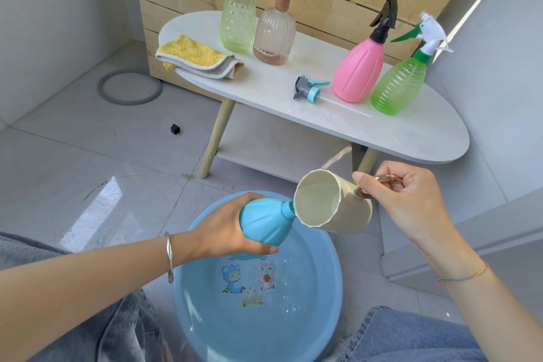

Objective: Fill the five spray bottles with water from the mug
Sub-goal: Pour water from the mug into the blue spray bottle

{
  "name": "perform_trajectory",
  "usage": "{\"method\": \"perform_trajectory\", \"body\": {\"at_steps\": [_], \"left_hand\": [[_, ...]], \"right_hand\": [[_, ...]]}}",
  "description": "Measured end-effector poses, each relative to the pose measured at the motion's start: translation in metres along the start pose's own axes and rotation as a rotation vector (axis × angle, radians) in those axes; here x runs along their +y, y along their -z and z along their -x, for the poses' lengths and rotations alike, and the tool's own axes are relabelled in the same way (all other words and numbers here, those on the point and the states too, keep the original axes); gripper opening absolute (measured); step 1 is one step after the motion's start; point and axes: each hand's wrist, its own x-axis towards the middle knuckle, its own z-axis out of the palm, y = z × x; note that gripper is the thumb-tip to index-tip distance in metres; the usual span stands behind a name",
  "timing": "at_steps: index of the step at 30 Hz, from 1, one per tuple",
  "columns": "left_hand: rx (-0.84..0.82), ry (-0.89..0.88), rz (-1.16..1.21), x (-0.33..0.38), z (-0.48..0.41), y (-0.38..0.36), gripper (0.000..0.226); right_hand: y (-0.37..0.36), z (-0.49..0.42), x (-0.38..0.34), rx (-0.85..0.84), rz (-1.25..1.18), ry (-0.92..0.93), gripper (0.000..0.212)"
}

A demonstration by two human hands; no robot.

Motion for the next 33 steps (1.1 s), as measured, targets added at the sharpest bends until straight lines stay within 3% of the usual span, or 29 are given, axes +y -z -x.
{"method": "perform_trajectory", "body": {"at_steps": [8,33], "left_hand": [[-0.001,0.001,-0.011,0.0005,0.0015,-0.0009,0.082],[0.002,0.011,-0.024,0.0028,0.0042,-0.0017,0.076]], "right_hand": [[0.0010,0.0006,-0.0015,0.007,0.009,0.027,0.040],[0.0003,0.0034,-0.0078,0.013,0.040,0.098,0.042]]}}
